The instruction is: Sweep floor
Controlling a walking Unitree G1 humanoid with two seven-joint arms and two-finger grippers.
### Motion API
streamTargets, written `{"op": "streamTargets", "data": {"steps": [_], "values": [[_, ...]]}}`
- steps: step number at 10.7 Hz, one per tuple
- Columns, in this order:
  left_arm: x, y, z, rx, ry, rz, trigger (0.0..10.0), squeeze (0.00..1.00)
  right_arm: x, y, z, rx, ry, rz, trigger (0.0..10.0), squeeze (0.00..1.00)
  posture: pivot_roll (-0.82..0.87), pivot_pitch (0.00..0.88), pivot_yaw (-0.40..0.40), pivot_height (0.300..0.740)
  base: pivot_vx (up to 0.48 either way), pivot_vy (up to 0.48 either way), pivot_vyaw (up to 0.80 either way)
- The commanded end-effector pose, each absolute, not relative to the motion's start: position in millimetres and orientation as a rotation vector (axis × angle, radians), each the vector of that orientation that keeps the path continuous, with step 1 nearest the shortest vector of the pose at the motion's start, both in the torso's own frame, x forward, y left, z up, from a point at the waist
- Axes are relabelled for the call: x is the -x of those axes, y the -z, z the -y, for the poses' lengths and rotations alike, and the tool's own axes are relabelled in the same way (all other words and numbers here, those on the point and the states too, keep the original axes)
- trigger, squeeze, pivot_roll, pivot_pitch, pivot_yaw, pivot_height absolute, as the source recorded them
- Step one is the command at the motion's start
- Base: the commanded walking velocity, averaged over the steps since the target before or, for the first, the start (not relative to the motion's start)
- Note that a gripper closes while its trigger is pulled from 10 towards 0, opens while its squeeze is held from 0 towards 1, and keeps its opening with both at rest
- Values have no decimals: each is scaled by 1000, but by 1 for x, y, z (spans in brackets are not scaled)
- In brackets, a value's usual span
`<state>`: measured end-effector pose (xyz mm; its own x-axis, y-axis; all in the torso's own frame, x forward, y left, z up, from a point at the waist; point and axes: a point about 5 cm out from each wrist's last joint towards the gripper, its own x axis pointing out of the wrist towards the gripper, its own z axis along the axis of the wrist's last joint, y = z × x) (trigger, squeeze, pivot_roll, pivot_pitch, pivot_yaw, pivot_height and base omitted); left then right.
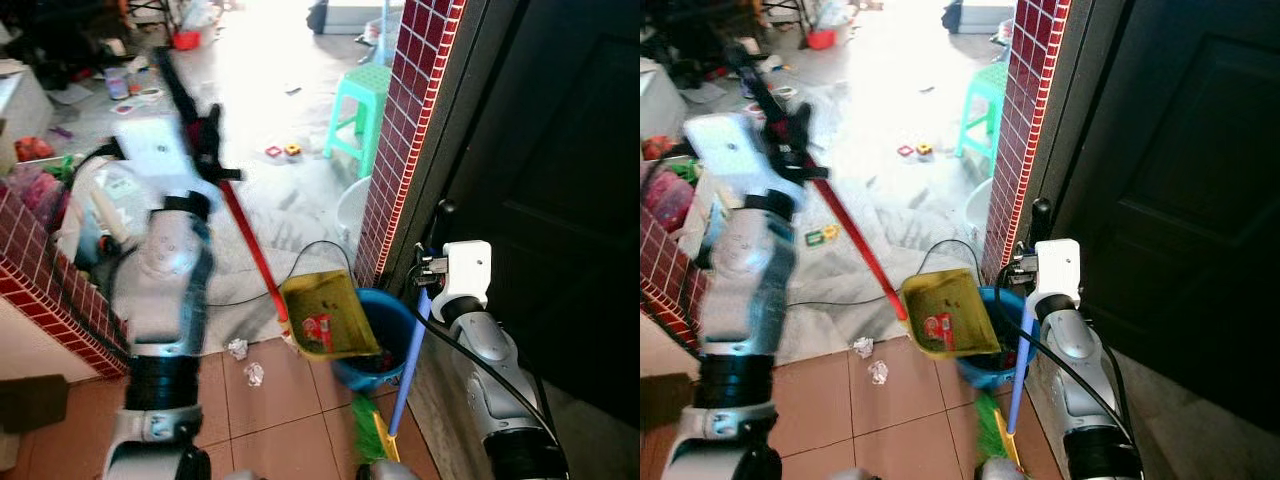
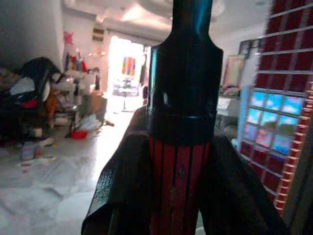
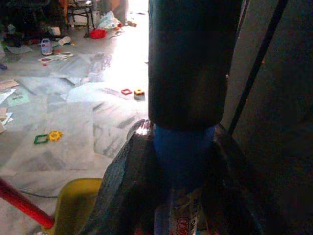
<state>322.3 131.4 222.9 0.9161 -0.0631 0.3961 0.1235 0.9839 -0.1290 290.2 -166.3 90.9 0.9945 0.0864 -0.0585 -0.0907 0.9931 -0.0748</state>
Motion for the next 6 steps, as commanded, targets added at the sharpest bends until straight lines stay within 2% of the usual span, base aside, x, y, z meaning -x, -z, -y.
{"op": "streamTargets", "data": {"steps": [1,3,4,6], "values": [[-319,-217,-123,152,129,400,10000,0,-293,-97,167,87,-87,-37,10000,0,-134,0,18,740,0,0,0],[-314,-206,-113,94,174,397,10000,0,-292,-98,167,89,-85,-33,10000,0,-137,0,18,740,0,0,0],[-312,-196,-102,122,210,367,10000,0,-291,-98,168,85,-82,-38,10000,0,-134,0,18,740,0,0,0],[-298,-198,-62,61,460,406,10000,0,-292,-98,166,87,-82,-33,10000,0,-135,0,22,740,0,0,0]]}}
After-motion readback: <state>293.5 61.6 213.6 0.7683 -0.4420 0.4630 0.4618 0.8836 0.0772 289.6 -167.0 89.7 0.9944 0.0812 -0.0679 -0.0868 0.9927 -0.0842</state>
